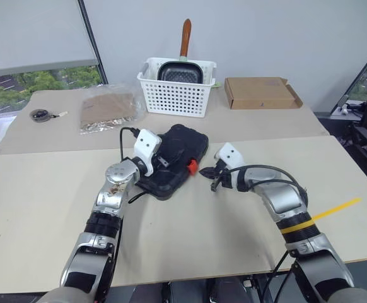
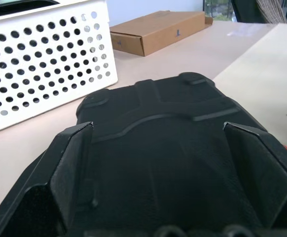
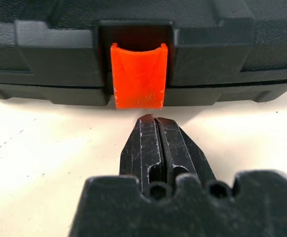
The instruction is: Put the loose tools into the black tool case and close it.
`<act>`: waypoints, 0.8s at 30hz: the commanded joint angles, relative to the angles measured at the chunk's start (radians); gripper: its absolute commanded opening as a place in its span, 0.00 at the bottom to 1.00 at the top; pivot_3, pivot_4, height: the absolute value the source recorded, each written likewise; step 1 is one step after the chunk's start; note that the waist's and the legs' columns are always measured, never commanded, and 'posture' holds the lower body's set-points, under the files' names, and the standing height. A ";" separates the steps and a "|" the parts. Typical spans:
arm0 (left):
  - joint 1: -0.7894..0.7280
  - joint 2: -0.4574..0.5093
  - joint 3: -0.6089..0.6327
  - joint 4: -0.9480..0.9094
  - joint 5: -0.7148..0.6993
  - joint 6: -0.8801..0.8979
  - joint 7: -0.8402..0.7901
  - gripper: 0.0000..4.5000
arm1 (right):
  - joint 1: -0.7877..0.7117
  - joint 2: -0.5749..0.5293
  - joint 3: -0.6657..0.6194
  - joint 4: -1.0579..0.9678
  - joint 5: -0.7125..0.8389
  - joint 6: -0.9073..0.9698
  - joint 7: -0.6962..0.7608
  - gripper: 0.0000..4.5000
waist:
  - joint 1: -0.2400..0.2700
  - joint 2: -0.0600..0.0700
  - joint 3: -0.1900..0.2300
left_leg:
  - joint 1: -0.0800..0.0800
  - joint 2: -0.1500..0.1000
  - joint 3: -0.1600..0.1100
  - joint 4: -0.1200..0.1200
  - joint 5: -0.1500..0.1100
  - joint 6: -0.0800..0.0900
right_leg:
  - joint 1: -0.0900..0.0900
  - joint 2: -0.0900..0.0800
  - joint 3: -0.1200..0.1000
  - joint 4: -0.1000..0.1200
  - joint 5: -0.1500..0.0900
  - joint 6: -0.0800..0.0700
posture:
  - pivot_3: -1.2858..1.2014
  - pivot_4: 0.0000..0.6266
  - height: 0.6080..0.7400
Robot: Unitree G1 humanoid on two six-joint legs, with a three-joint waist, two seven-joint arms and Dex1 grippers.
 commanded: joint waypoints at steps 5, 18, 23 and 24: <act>0.057 0.012 -0.012 -0.017 0.001 0.106 -0.002 1.00 | -0.044 0.032 0.014 0.010 -0.013 -0.023 -0.004 0.01 | -0.002 0.000 0.000 | -0.001 -0.001 0.001 0.000 0.000 0.003 | 0.000 0.000 0.000 -0.001 0.000 0.000 | 0.52 0.24 0.70; 0.085 0.002 -0.030 -0.020 0.016 0.114 0.002 1.00 | -0.133 0.094 0.000 0.048 -0.014 -0.037 -0.018 0.01 | -0.015 0.000 0.000 | -0.001 0.000 0.001 0.000 -0.001 0.000 | -0.001 0.001 0.000 0.000 0.000 -0.001 | 0.52 0.24 0.70; 0.085 -0.004 -0.033 -0.015 0.018 0.113 0.005 1.00 | -0.138 0.098 0.003 0.043 -0.016 -0.034 -0.016 0.01 | -0.015 0.000 0.000 | -0.001 0.000 0.001 0.000 -0.001 0.000 | -0.001 0.001 0.000 0.000 0.000 -0.001 | 0.52 0.24 0.70; 0.086 -0.005 -0.033 -0.016 0.018 0.113 0.005 1.00 | -0.136 0.096 0.004 0.041 -0.017 -0.034 -0.014 0.01 | -0.015 0.000 0.000 | -0.001 0.000 0.001 0.000 -0.001 0.000 | -0.001 0.001 0.000 0.000 0.000 -0.001 | 0.52 0.24 0.70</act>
